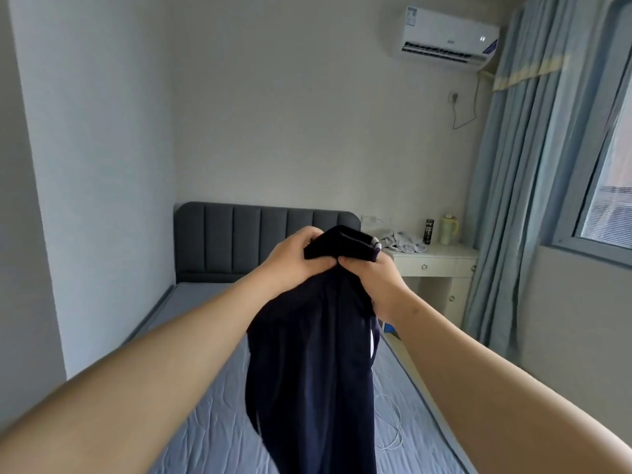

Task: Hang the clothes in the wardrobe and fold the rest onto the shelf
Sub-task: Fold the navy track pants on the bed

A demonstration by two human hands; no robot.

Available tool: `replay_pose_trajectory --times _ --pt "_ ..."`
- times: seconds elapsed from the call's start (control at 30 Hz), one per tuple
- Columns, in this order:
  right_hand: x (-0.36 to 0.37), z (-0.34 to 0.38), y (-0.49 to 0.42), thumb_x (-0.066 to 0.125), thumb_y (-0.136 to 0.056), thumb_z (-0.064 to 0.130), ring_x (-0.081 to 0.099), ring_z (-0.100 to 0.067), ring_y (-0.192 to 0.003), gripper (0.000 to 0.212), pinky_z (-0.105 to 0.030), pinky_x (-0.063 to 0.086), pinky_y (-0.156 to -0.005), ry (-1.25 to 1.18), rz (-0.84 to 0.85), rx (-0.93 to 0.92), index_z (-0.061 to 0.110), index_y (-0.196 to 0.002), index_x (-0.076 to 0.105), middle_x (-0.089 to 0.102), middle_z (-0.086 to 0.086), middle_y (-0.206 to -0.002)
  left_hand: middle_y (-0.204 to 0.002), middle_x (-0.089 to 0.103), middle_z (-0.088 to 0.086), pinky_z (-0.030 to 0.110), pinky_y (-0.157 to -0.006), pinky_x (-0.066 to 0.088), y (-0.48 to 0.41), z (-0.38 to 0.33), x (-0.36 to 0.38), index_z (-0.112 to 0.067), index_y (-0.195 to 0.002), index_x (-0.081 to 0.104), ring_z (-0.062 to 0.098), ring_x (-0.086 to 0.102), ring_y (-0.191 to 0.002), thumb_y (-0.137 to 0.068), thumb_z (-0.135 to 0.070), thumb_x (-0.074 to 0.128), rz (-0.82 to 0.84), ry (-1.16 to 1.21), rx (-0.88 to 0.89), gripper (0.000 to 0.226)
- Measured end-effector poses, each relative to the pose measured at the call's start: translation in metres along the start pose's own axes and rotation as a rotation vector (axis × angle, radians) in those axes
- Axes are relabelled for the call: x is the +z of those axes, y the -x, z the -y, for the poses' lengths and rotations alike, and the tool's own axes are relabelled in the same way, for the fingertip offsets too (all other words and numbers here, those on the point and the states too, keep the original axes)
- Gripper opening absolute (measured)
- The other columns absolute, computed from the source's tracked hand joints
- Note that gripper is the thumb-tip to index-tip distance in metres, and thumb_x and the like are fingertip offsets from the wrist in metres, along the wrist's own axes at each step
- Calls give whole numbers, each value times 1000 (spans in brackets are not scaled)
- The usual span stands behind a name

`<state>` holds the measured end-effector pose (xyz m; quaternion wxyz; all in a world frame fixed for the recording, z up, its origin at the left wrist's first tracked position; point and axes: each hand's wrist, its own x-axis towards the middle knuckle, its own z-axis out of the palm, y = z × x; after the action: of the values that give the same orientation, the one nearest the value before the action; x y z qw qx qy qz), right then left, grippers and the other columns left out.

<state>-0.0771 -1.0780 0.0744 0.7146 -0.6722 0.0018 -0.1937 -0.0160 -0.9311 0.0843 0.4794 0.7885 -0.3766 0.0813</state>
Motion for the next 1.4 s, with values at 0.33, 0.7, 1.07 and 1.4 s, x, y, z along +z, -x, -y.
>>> replay_pose_trajectory --times 0.33,0.7,1.07,1.4 --pt "2 51 -31 65 -86 13 67 -20 -89 16 -34 57 -71 -233 -143 -133 20 -100 65 70 -4 -95 -102 66 4 31 -82 50 -16 6 -47 -15 -100 61 20 61 -93 -87 -28 62 -168 -110 -258 19" --pt "28 132 -65 64 -86 16 68 -18 -91 11 -35 58 -76 -314 -64 -373 27 -88 64 71 2 -91 -78 55 -9 25 -62 44 -61 -74 -118 -22 -89 58 7 52 -69 -86 -24 60 -703 -154 48 4" --pt "-25 39 -53 70 -81 8 67 -23 -83 7 -37 54 -81 251 -15 14 12 -83 66 70 -11 -93 -64 54 1 19 -47 38 -8 -27 -125 -11 -80 63 14 49 -56 -84 -19 68 43 -470 -484 10" --pt "-39 29 -32 69 -82 37 68 -25 -82 32 -34 53 -64 103 22 350 7 -92 67 73 -10 -86 -79 73 6 34 -79 54 19 1 -119 -11 -78 70 17 68 -68 -83 -28 67 184 34 -701 18"
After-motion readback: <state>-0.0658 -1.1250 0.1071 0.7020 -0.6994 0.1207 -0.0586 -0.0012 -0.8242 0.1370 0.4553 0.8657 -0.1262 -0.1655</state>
